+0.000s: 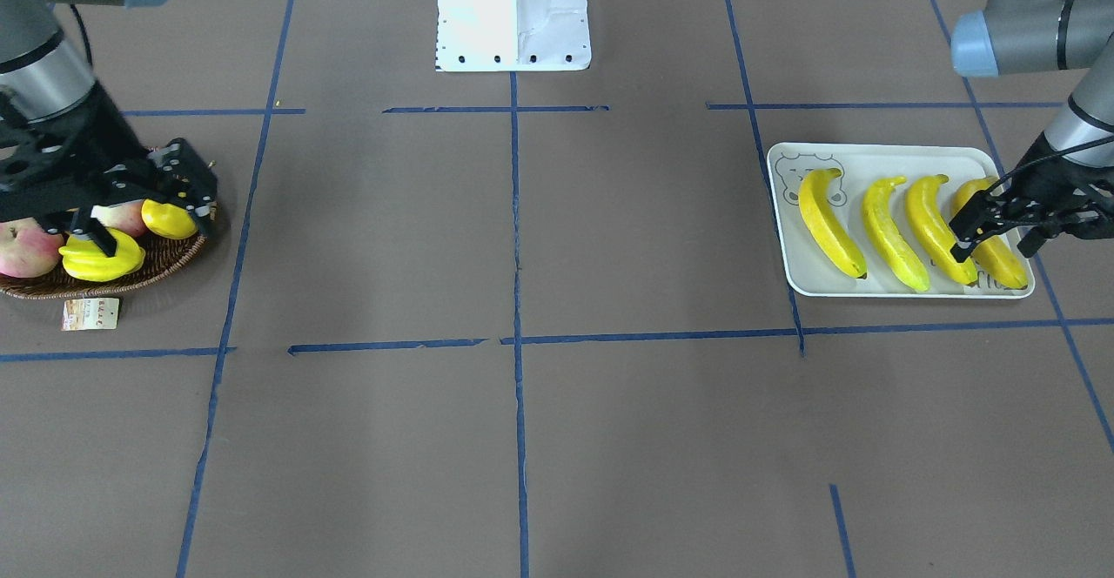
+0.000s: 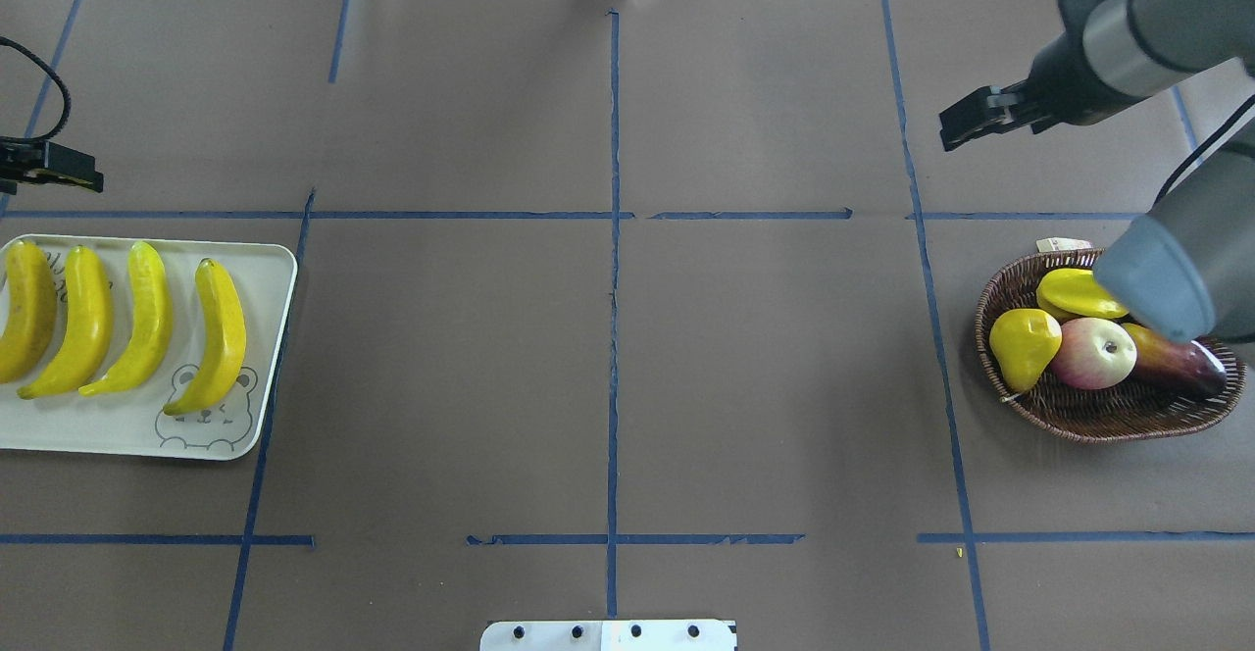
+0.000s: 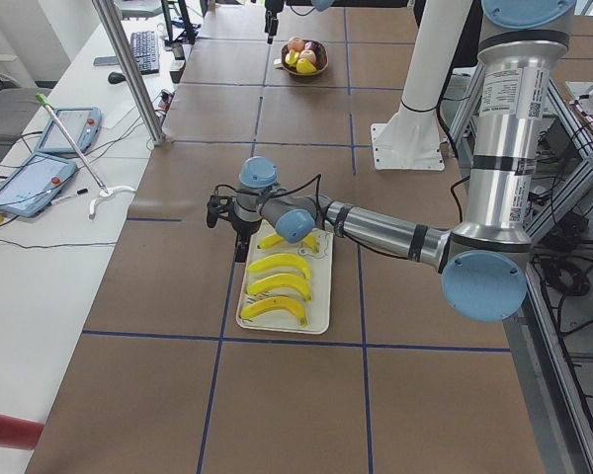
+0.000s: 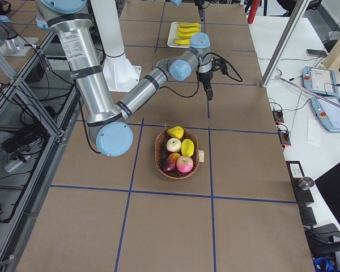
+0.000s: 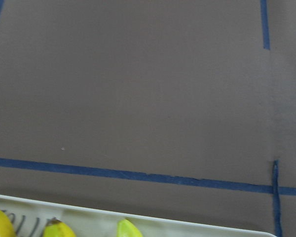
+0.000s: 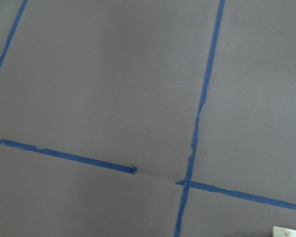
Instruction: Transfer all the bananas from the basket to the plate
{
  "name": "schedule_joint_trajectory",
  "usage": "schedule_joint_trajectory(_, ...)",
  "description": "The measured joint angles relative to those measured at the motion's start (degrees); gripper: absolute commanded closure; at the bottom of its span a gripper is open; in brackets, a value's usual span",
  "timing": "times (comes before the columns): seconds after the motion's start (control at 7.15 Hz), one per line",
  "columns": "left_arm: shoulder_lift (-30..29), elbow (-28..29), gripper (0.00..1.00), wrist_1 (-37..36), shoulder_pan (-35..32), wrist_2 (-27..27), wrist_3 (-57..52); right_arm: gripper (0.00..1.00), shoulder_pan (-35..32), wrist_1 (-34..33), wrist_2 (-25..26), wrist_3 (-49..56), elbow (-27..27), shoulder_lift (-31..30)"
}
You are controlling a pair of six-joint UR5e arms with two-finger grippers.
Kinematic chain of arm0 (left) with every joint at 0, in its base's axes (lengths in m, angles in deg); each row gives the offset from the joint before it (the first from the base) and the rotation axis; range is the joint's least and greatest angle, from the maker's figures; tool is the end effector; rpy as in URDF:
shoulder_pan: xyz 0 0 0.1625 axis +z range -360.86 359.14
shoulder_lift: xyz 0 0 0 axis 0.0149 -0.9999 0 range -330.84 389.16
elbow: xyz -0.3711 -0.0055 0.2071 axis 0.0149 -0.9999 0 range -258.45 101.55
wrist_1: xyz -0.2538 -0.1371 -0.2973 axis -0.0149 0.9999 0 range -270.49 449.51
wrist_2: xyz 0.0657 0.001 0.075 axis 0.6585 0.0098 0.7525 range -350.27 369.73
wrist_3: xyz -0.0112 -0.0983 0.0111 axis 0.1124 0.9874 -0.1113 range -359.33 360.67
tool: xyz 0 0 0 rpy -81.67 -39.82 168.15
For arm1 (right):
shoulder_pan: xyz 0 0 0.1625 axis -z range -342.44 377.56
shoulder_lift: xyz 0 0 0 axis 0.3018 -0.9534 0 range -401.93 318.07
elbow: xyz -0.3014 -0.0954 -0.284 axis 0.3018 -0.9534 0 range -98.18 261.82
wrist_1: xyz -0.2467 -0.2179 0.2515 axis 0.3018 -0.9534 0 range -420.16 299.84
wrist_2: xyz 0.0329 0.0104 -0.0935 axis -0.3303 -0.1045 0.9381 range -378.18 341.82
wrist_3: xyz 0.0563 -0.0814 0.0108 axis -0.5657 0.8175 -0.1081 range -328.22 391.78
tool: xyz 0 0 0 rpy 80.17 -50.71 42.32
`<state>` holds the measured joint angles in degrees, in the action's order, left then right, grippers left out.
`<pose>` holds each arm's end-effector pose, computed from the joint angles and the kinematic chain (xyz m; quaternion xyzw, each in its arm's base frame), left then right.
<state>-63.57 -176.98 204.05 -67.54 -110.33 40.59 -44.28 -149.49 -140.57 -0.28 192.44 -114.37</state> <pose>0.1356 -0.5254 0.5220 0.1234 0.3657 -0.0540 0.9209 -0.1970 -0.5375 0.3282 0.1443 -0.3878 -0.0617 0.9083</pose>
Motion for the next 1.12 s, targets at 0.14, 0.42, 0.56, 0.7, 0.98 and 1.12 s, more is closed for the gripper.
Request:
schedule_joint_trajectory(0.14,0.01,0.20,0.00,-5.86,-5.05,-2.87,-9.77,0.00,-6.90,-0.30,-7.08,8.89,-4.09,-1.47)
schedule_joint_trajectory(0.42,-0.12,1.01,0.00,-16.94,-14.88,-10.98,-24.62,0.00,-17.60,-0.15,-15.79,24.75,-10.30,-5.75)
schedule_joint_trajectory(0.56,0.72,1.10,0.00,-19.54,-17.16,-13.86,-27.48,0.00,-21.06,-0.07,-17.28,28.83,-11.23,-8.37)
schedule_joint_trajectory(0.7,1.94,1.13,0.00,-20.52,-18.10,-15.31,-28.57,0.00,-22.76,0.03,-17.01,30.25,-11.55,-10.41)
schedule_joint_trajectory(0.98,4.17,1.27,0.00,-20.50,-18.54,-15.92,-29.02,0.00,-23.57,0.41,-14.28,30.83,-13.40,-12.36)
schedule_joint_trajectory(1.12,4.97,1.28,0.00,-20.43,-18.72,-15.74,-29.19,0.00,-23.62,0.47,-13.33,30.82,-13.78,-12.61)
